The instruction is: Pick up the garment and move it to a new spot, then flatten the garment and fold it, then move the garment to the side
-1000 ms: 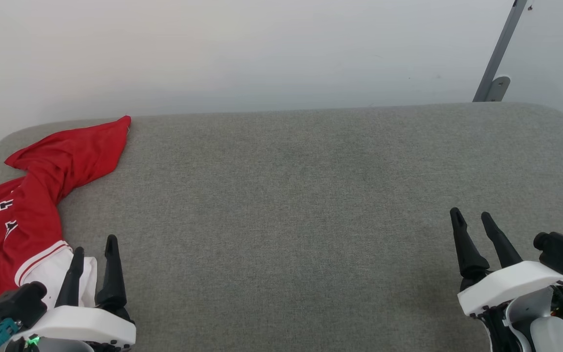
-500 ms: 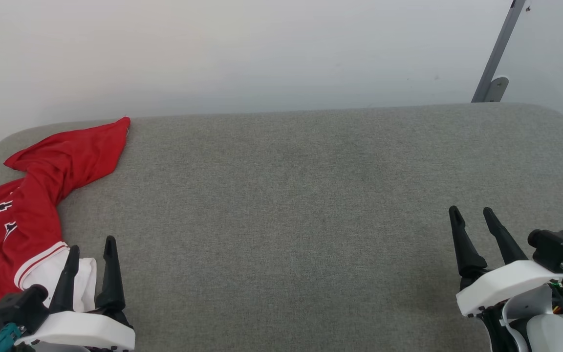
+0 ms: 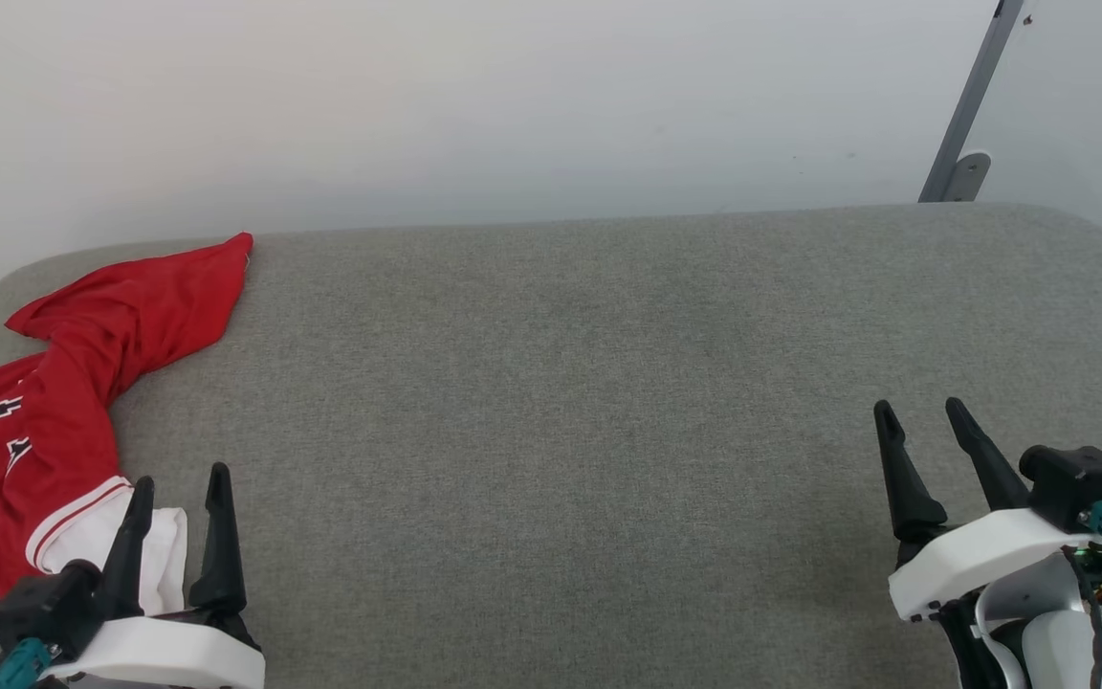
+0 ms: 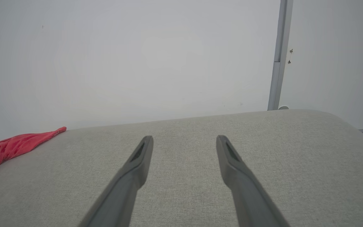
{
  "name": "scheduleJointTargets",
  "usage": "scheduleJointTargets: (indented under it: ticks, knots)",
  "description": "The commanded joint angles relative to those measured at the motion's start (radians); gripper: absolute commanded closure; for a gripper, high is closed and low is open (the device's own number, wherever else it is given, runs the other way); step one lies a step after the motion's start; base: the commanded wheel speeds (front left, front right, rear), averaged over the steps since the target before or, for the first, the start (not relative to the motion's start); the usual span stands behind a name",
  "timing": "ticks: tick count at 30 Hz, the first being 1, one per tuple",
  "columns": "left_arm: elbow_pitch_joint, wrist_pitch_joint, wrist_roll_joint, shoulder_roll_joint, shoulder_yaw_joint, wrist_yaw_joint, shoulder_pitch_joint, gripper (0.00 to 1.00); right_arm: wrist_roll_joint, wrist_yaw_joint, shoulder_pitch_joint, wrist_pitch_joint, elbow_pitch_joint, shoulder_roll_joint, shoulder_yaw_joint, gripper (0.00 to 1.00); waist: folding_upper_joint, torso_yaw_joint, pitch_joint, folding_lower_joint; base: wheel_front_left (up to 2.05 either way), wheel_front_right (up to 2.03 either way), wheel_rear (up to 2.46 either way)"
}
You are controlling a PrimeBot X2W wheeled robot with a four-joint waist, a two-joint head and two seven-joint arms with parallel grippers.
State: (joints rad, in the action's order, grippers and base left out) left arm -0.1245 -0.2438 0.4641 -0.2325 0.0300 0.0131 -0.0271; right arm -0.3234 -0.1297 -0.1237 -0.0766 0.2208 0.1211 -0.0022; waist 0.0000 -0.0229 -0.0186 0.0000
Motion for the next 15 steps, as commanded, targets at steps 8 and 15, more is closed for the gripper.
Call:
scheduleJointTargets:
  ticks: [8, 15]
  knots:
    - [-0.003, -0.023, -0.064, -0.006, -0.005, 0.01, -0.011, 0.0, 0.068, -0.001, -0.011, -0.014, -0.009, 0.003, 0.003, 0.0, 0.0, -0.004, -0.002, 0.0, 0.0, 0.0, 0.0]
    - [-0.007, -0.023, -0.065, 0.002, -0.01, 0.015, -0.009, 0.0, 0.074, -0.001, -0.01, -0.016, -0.009, 0.002, 0.004, 0.0, 0.0, -0.007, -0.001, 0.0, 0.0, 0.0, 0.0]
